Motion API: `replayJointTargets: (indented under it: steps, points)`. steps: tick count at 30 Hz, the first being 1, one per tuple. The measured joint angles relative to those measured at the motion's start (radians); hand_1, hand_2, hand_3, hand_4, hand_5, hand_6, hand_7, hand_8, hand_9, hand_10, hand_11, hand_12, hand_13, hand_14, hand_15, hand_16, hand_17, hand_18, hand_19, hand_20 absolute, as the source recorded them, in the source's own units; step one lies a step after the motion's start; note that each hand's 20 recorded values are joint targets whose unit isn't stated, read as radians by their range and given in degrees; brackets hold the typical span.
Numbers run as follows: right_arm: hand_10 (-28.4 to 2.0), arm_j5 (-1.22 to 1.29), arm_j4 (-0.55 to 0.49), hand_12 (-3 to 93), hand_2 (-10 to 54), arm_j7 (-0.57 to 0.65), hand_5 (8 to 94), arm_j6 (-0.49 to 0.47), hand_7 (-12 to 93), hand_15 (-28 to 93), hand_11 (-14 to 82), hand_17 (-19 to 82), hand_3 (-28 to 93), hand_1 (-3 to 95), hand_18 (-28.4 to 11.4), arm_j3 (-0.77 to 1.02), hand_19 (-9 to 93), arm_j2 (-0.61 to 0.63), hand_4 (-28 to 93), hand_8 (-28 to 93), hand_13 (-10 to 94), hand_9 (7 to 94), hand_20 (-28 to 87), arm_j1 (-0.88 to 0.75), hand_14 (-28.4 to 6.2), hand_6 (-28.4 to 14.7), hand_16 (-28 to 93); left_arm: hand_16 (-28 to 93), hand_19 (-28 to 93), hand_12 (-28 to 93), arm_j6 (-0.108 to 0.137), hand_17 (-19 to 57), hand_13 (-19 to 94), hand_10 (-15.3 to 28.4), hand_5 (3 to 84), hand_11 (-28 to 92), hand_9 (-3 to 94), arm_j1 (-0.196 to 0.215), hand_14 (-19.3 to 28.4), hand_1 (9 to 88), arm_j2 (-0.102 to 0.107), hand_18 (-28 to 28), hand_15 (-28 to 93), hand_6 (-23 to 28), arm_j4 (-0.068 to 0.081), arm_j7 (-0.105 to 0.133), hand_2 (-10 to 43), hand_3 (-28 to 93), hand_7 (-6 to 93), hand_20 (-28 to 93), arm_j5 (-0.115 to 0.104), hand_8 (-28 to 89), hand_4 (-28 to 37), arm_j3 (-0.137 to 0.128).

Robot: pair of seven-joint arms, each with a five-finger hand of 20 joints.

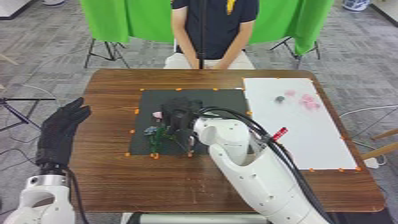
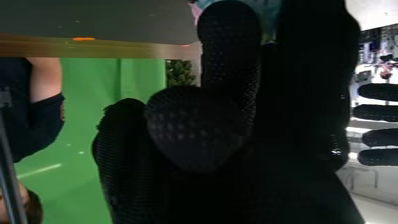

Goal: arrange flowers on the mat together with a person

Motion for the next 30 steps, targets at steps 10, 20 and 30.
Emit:
replayJointTargets:
  steps: [10, 20, 30]
  points:
    - [-8.8, 0.019, -0.010, 17.9, -9.5, 0.005, 72.2, -0.008, 17, 61, 33.6, 72, -28, 75.8, -9.7, 0.008, 93, 0.015, 52, -7, 94, 93.7, 45, 0.002, 0.1, 5.3, 18, 5, 3, 14, -0.010, 2.2, 32, 13.5, 44.8, 17, 43.6, -0.004, 16.1, 22.4, 0.001, 10.3, 9, 4.2, 0.001, -0.004, 1.0, 64, 12.8, 13, 0.002, -5, -25.8, 0.000]
    - [-8.6, 0.174, -0.091, 19.0, -9.5, 0.056, 75.0, 0.009, 17, 62, 34.5, 72, -28, 75.1, -9.9, 0.048, 93, 0.045, 48, -2, 94, 93.7, 46, -0.014, 0.2, 3.7, 18, 5, 3, 14, -0.015, 2.2, 32, 13.5, 44.8, 17, 43.6, -0.009, 16.2, 22.6, 0.001, 10.3, 9, 4.2, 0.001, -0.003, 0.9, 63, 12.9, 13, 0.005, -5, -25.6, 0.001]
    - [-15.5, 0.675, -0.414, 19.0, 0.4, 0.056, 71.9, 0.533, 17, 31, 16.4, 45, 73, 23.1, -16.2, 0.390, 72, 0.167, -15, -10, 76, 79.4, 32, -0.255, -11.9, 0.4, 25, 5, 3, 15, -0.025, 2.3, 33, 13.5, 45.2, 17, 43.8, -0.012, 16.1, 22.9, 0.006, 10.3, 9, 4.2, -0.018, 0.002, 1.0, 63, 13.3, 13, 0.059, -5, -25.3, 0.006]
